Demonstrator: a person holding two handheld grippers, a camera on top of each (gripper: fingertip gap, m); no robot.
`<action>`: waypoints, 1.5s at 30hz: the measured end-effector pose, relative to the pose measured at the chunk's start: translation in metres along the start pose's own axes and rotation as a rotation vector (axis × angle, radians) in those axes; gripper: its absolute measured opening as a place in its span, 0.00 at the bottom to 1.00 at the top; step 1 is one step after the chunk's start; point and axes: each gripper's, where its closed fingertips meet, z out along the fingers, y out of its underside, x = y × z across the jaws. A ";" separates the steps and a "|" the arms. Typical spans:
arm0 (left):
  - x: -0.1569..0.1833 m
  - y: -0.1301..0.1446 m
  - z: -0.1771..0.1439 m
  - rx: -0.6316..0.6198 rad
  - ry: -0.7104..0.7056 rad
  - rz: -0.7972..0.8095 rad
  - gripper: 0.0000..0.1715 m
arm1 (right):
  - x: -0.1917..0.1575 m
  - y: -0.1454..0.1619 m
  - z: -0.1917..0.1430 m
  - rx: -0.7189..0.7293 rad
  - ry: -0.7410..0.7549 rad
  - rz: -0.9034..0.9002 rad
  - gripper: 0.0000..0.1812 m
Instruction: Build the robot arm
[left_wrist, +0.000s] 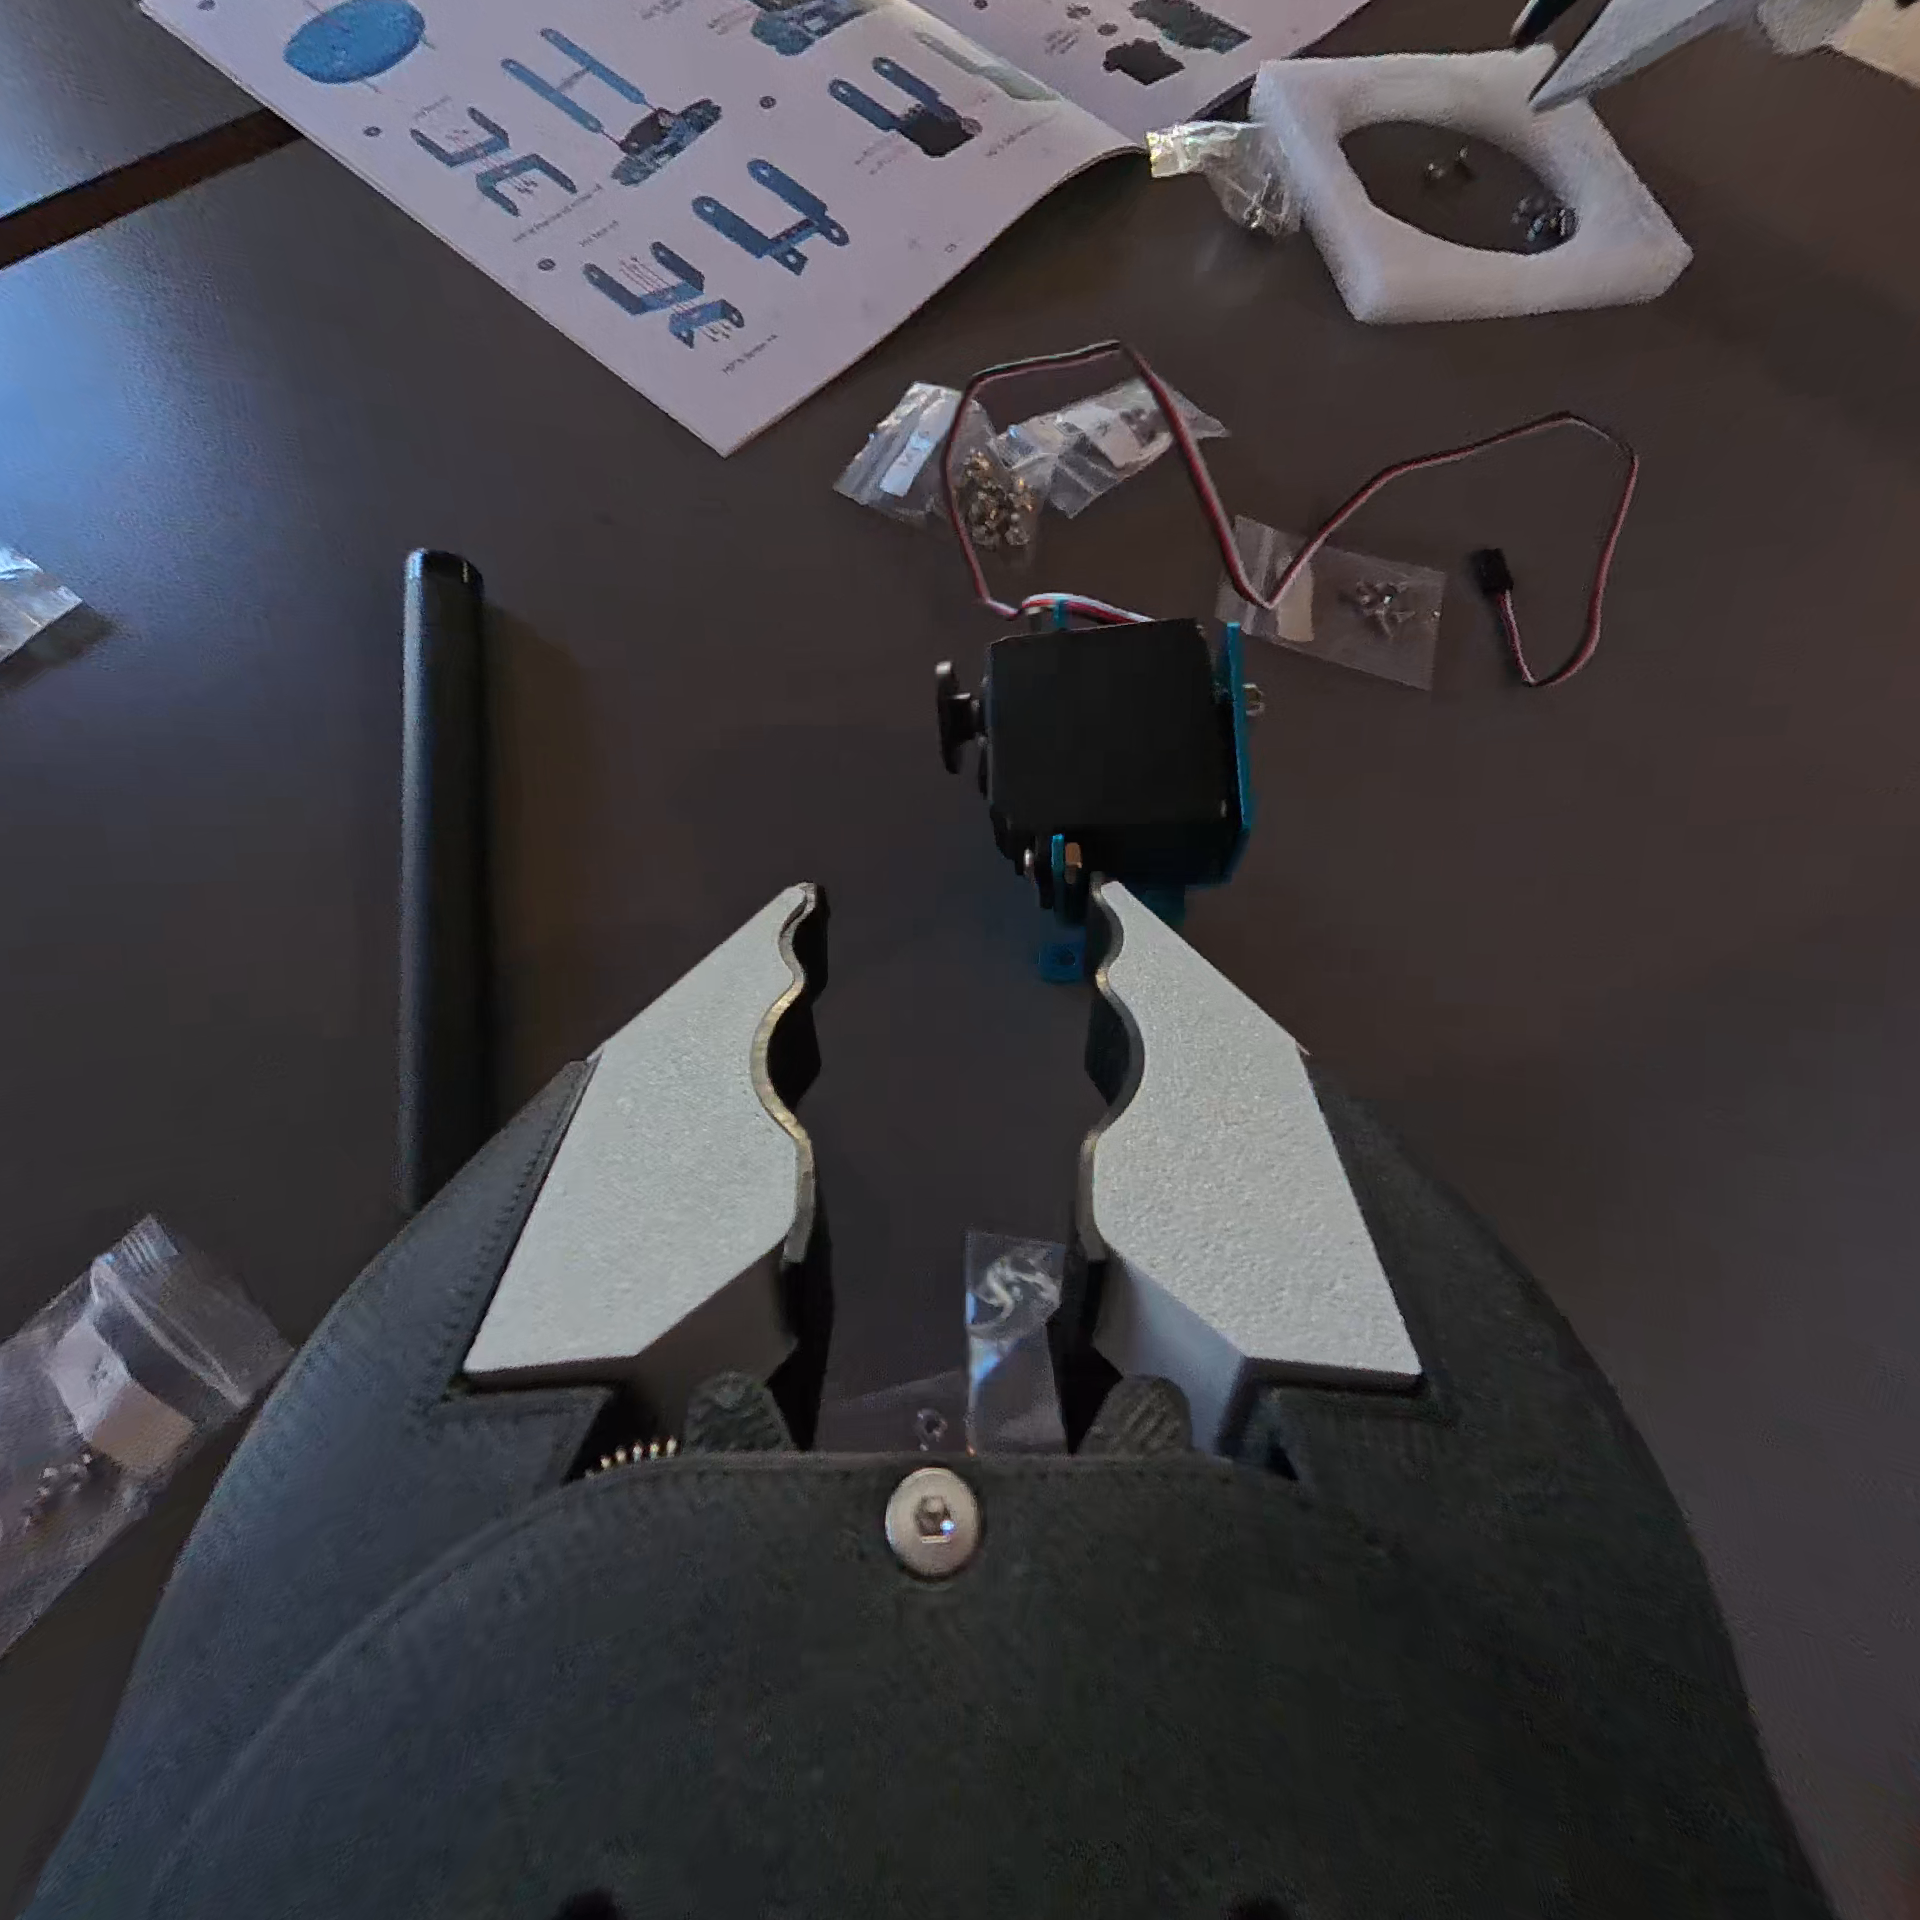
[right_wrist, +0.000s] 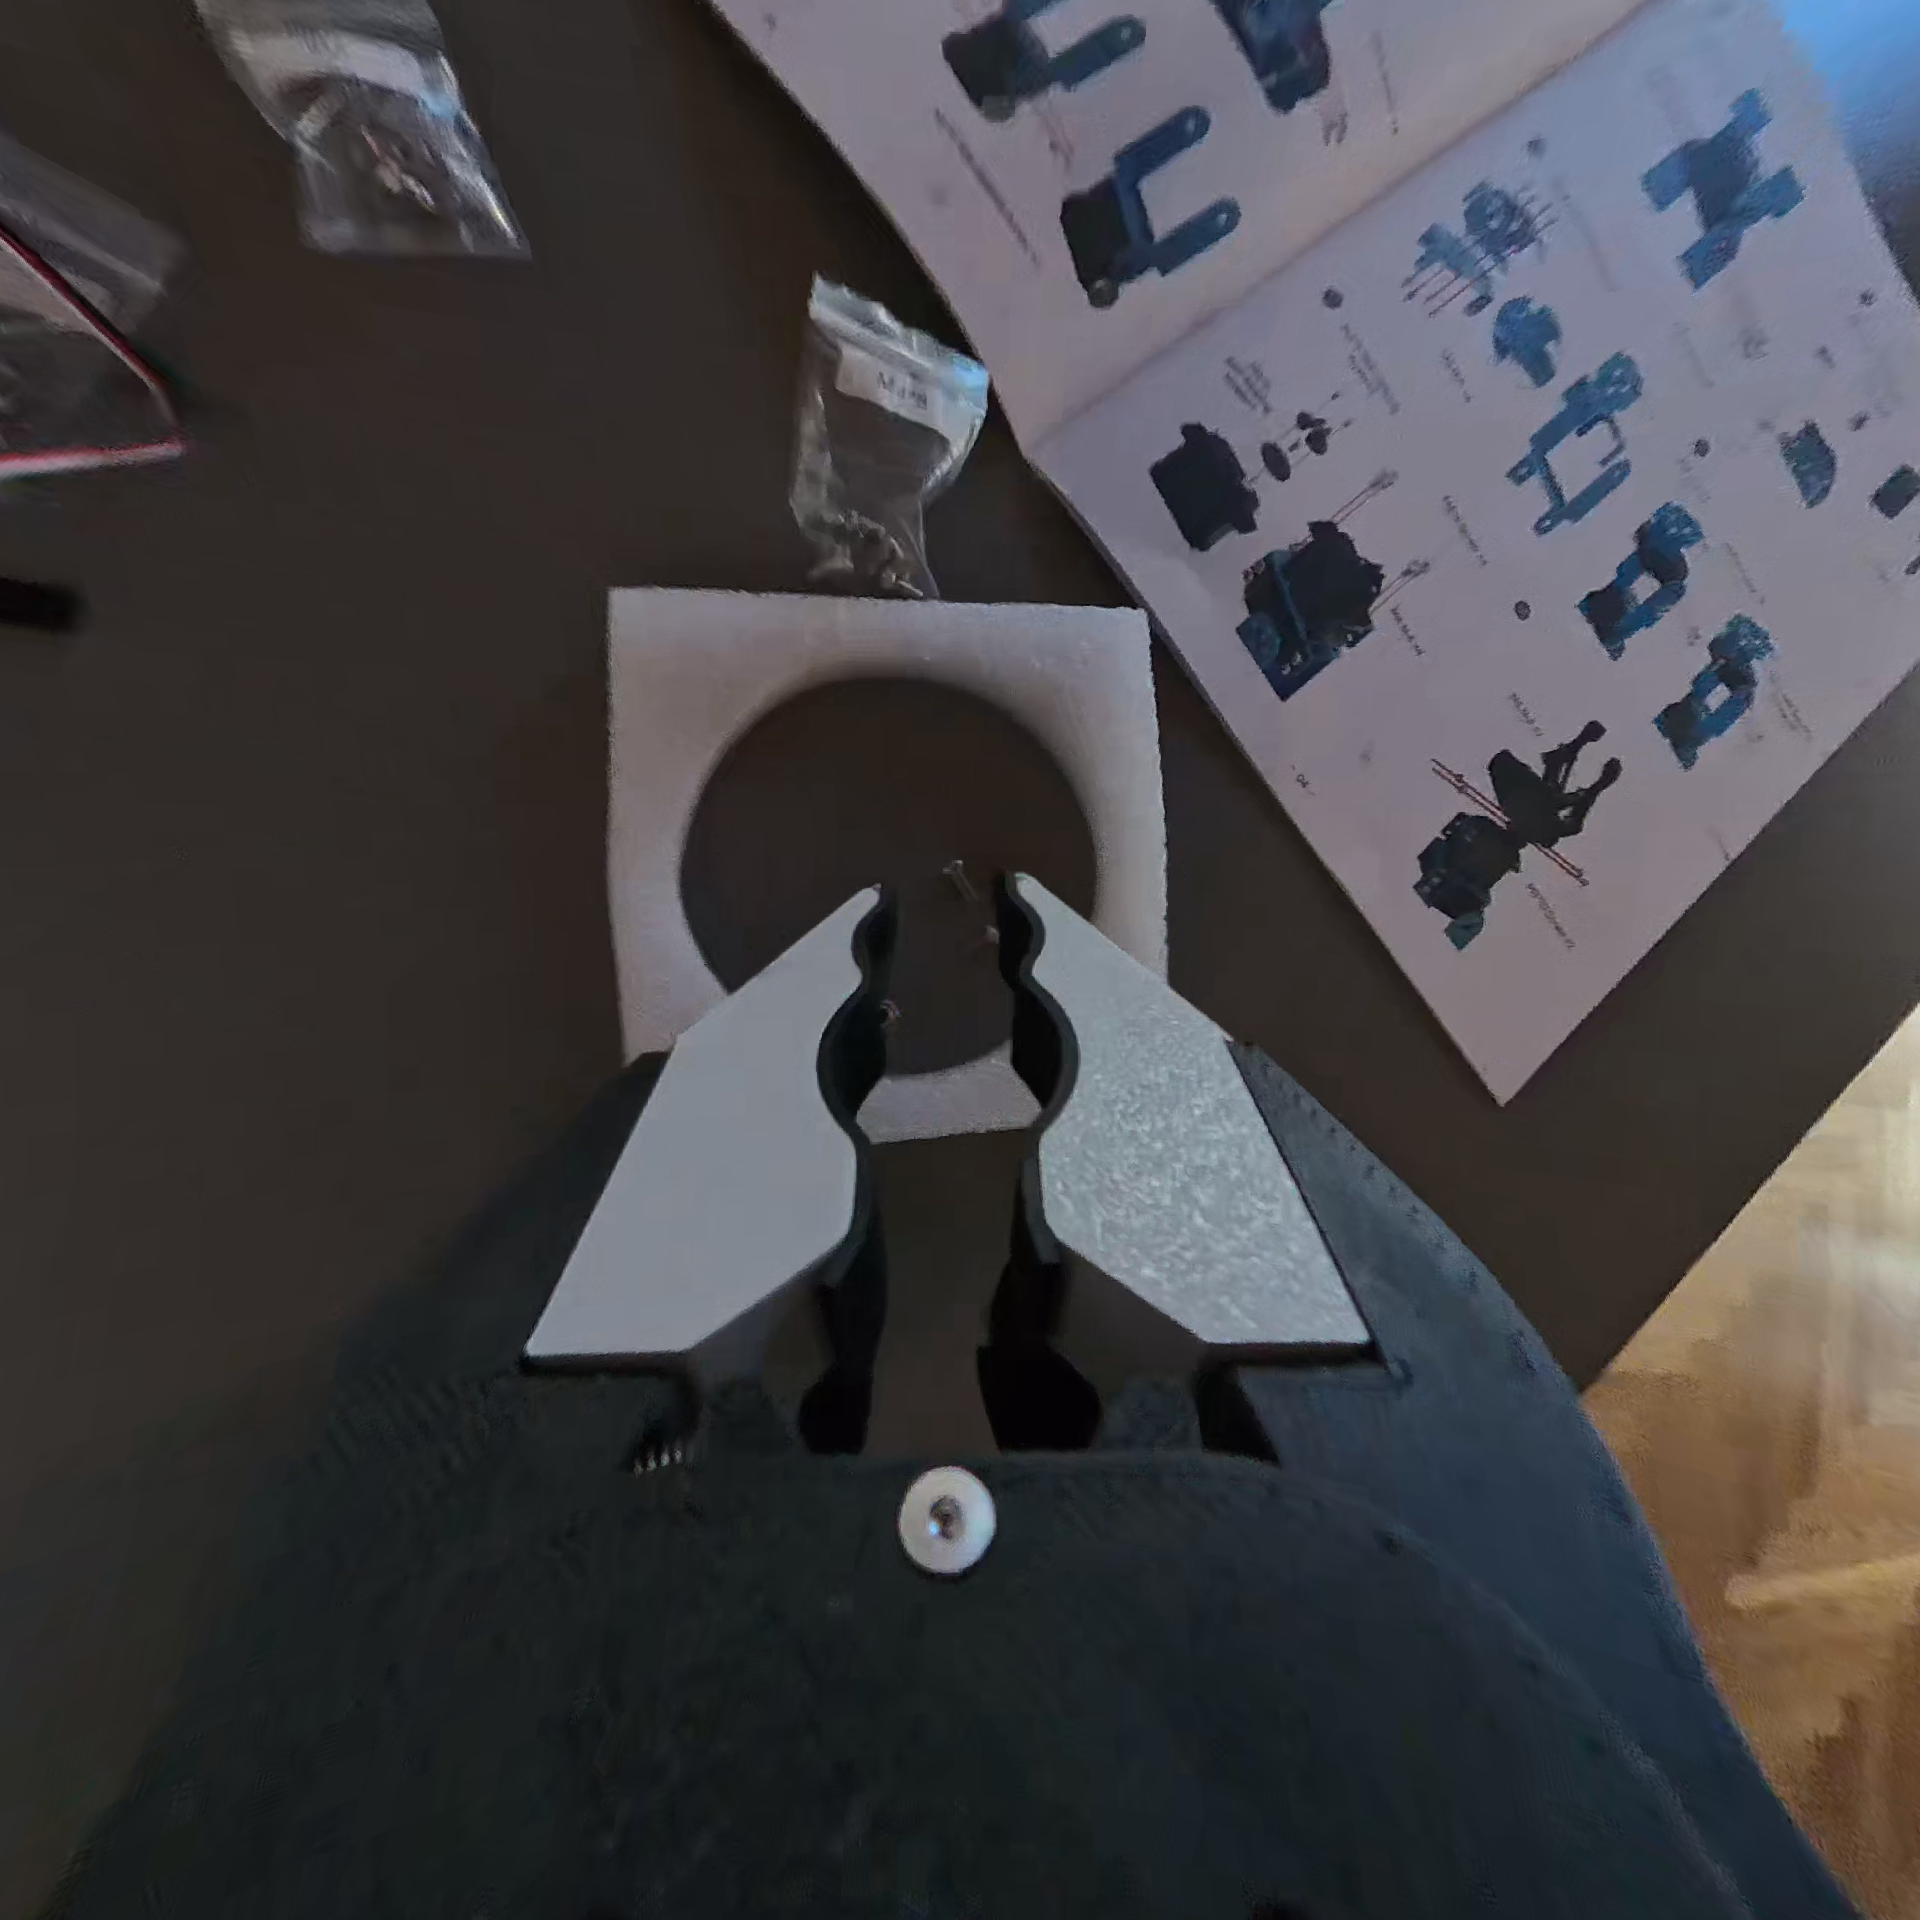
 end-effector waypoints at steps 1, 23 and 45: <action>-0.003 -0.002 0.002 0.002 0.014 -0.011 0.29 | 0.004 0.004 0.005 -0.052 -0.001 -0.020 0.11; 0.017 -0.034 -0.007 0.031 -0.476 -0.283 0.42 | -0.001 0.010 0.029 -0.070 -0.236 -0.192 0.03; 0.001 0.007 0.003 -0.090 -0.593 -0.184 0.32 | -0.066 -0.069 -0.039 0.367 -0.252 -0.056 0.03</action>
